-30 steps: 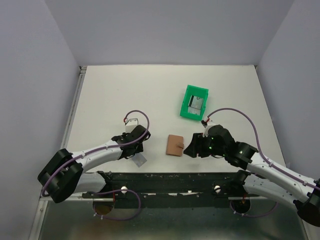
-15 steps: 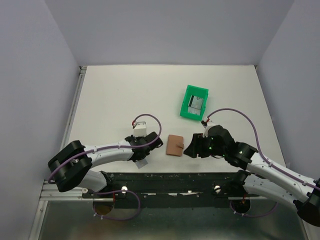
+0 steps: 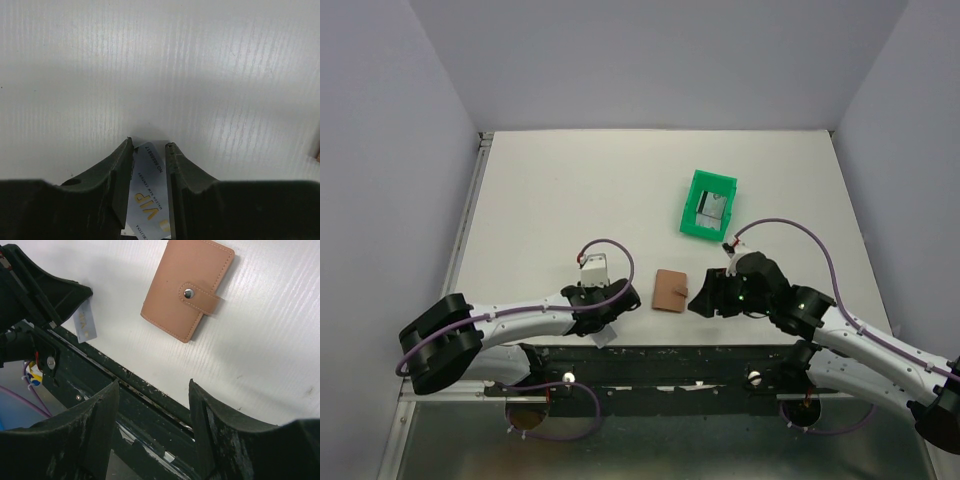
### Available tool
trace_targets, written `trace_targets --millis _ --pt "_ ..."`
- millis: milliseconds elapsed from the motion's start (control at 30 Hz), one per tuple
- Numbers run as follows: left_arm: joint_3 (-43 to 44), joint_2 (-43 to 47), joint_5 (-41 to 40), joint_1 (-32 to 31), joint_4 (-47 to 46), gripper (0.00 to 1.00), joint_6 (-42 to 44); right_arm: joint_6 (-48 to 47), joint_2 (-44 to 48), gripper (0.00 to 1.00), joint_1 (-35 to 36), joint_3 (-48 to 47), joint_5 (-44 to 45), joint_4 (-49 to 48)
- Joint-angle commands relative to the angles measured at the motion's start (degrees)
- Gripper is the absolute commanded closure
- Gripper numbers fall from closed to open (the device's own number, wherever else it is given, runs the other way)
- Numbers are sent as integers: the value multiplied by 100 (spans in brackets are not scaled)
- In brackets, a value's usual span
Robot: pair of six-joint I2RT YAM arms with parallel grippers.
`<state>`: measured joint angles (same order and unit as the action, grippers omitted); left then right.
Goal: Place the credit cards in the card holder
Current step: Move the credit card to the corner of the board.
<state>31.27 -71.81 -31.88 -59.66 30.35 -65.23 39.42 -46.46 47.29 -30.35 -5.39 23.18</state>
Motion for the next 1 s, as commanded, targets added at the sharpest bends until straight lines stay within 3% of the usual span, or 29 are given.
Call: trace_targets --millis 0,533,967 --pt "-279 -158 788 -230 534 62 -437 13 67 34 26 64 38 -94" --pt "-314 -79 806 -722 560 63 -815 514 -179 35 87 108 -155 -436" --pt "-534 422 718 -784 507 62 -781 2015 -1532 35 1704 55 406 -1903"
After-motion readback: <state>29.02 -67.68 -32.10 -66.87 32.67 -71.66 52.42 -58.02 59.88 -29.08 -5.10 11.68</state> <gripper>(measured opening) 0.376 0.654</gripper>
